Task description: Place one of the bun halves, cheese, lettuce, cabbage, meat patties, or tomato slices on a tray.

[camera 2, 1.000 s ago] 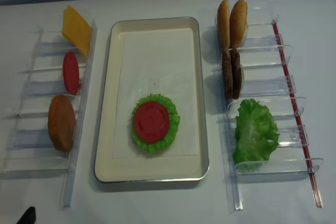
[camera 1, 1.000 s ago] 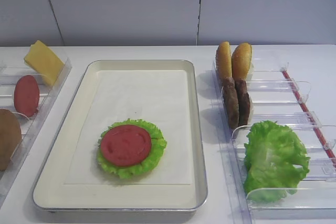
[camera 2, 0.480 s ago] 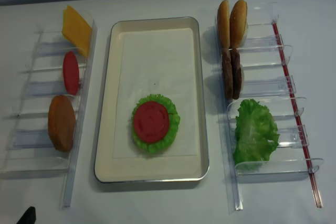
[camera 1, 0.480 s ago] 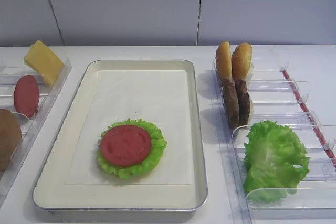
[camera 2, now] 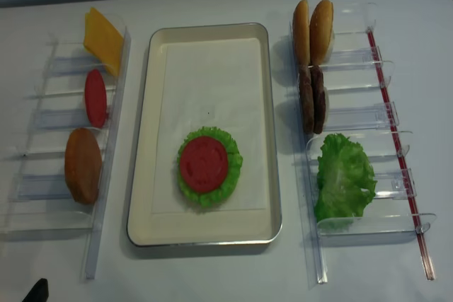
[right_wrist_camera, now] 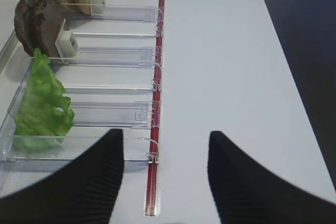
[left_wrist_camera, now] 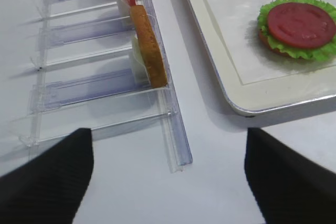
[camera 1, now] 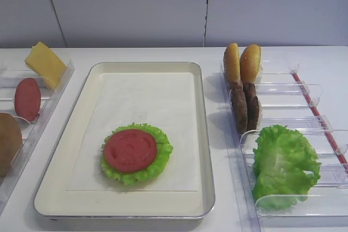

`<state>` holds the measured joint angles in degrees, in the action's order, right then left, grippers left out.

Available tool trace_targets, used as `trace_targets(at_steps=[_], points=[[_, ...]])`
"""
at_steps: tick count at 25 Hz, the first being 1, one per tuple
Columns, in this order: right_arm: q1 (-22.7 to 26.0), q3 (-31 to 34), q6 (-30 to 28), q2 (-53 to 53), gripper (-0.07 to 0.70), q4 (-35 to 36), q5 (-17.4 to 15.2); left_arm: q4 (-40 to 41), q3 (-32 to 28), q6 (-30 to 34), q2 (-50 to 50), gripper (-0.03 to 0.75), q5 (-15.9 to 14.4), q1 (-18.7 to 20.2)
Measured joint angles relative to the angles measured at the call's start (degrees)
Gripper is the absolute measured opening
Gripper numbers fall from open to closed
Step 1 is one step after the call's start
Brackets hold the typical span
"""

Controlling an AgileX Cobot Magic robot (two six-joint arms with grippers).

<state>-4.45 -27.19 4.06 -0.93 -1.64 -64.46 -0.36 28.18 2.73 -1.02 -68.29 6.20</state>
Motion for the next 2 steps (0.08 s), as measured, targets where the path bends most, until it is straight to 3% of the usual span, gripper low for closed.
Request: trace_targets(at_steps=[2], points=[[0.0, 0.0, 0.0, 0.0, 0.454, 0.0, 0.0, 0.0, 0.0, 0.0, 0.0, 0.552, 0.0, 0.0]])
